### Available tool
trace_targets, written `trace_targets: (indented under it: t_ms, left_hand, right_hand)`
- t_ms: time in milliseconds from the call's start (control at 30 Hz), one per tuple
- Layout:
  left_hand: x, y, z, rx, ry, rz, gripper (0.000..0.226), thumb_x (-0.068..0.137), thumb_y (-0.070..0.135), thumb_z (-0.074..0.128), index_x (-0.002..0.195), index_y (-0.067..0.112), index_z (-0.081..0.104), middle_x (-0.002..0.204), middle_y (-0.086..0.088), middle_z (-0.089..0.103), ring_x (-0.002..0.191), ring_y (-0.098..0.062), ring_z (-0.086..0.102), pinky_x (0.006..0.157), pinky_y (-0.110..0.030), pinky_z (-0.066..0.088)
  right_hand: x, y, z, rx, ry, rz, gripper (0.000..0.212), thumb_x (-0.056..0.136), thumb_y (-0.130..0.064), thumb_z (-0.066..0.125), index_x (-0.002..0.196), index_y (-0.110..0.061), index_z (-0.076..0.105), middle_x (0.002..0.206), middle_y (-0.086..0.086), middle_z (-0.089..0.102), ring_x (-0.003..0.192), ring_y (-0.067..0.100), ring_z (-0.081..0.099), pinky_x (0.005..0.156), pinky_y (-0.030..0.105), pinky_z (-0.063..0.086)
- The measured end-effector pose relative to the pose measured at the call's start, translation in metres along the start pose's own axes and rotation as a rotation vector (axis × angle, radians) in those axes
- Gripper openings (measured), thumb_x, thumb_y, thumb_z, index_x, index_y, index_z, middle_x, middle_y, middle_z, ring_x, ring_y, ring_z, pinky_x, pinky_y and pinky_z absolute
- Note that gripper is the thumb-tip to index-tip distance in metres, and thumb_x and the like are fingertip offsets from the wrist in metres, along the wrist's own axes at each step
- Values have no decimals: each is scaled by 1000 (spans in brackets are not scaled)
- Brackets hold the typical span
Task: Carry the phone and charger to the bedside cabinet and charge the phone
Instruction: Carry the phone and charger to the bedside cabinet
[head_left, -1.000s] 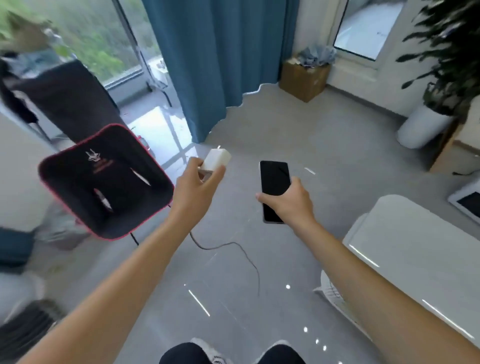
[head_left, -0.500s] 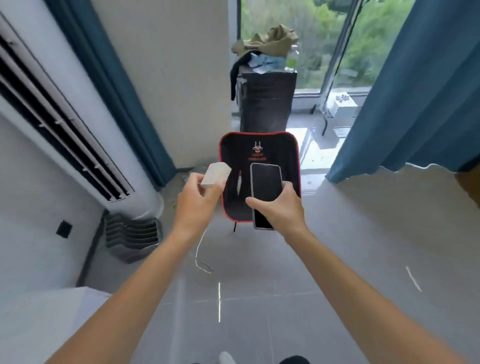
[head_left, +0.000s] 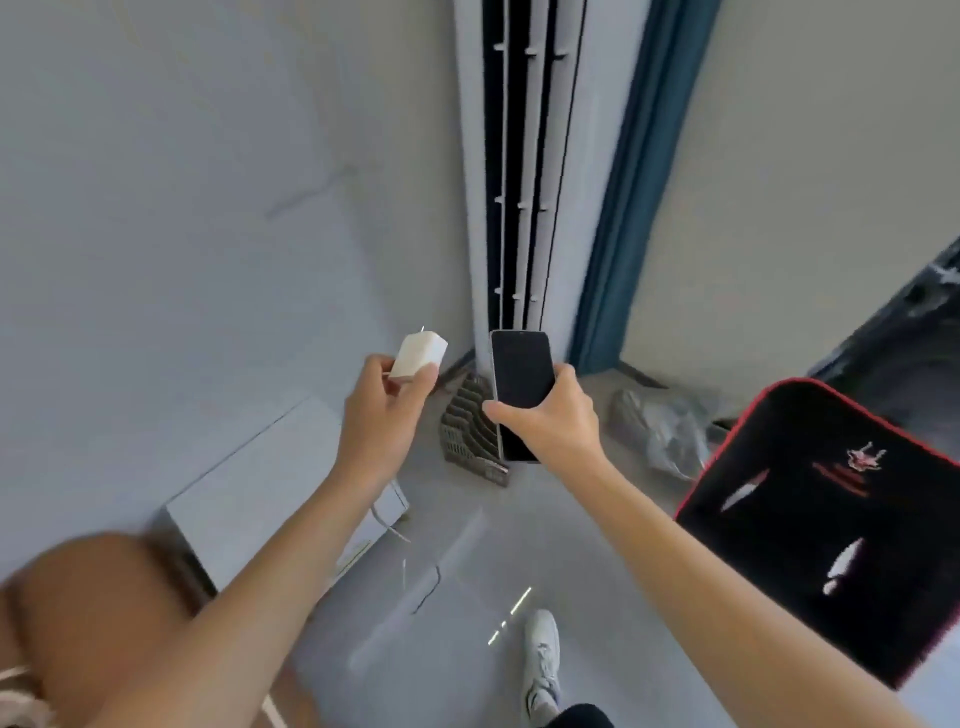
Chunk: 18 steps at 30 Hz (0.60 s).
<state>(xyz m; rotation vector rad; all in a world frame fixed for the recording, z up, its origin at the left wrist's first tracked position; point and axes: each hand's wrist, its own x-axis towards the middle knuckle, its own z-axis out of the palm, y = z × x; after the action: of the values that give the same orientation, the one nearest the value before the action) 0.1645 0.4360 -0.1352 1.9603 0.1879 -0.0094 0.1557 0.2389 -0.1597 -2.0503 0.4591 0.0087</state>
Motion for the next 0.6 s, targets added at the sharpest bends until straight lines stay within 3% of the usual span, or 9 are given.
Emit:
trace_targets:
  t_ms: [233,467,600]
  left_hand:
    - [31,-35,-63,-48,326,-213,33,83,61,61,99,34,53,102,-2,69,78,-17,59,55,-32,40]
    - [55,-92,-118,-115,551,-362,33,80,62,60,96,34,52,101,-2,69,75,-14,61,54,-32,42]
    - [83,-141,-140,-161,618,-423,35,80,64,61,97,34,54,100,0,69,72,-13,62,52,-32,44]
  right_hand:
    - [63,-53,95,-98,-297,-153,84,57,-57,82,125,-23,47,109,-6,62,103,23,62,87,44,58]
    - [85,-79,200,-179,-508,-268,86,61,-53,85,131,-19,47,110,-5,60,98,20,58,78,34,52]
    - [99,-81,269,-222,-567,-295,82,61,-52,83,129,-22,47,100,-13,60,86,7,58,59,19,42]
